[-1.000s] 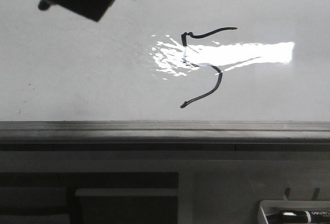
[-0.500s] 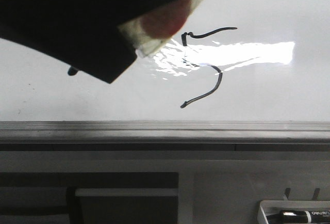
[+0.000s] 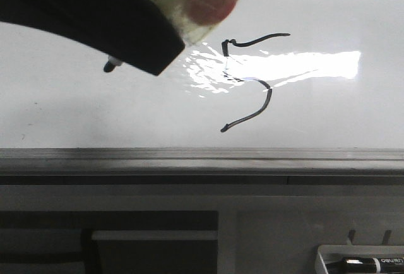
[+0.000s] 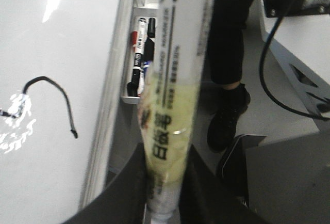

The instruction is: Write number 5 on whiteboard

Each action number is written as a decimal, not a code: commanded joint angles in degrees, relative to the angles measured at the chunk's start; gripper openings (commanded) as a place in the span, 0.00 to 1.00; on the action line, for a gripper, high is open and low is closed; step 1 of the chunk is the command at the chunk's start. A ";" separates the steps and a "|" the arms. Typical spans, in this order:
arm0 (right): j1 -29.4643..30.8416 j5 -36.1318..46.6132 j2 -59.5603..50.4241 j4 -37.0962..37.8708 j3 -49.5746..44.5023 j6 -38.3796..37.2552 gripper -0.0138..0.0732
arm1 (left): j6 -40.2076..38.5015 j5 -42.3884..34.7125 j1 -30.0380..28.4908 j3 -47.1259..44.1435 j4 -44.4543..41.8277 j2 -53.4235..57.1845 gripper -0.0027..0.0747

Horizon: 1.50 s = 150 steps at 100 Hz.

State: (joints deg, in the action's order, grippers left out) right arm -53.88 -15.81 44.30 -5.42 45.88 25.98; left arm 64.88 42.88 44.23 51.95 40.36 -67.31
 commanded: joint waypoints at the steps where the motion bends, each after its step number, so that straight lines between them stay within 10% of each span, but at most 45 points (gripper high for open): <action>1: 2.06 4.49 -2.66 -0.11 1.92 -0.06 0.64 | -8.09 -7.12 -0.63 1.84 0.98 0.83 0.01; 24: 6.18 -1.44 -5.42 -0.88 1.92 -0.70 0.08 | -41.17 -19.14 -1.86 1.84 -14.34 -1.96 0.01; 60: 7.94 -6.47 -5.42 -0.88 1.30 -0.94 0.09 | -76.29 -27.57 -1.86 1.84 -39.17 -6.13 0.01; 150: 7.94 -8.35 -5.42 -0.88 1.21 -1.58 0.09 | -80.84 -30.47 -1.86 1.84 -38.82 -13.90 0.03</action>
State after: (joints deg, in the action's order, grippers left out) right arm -46.34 -27.98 39.04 -5.92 45.62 24.48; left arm -15.55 15.42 42.67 52.50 1.96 -81.11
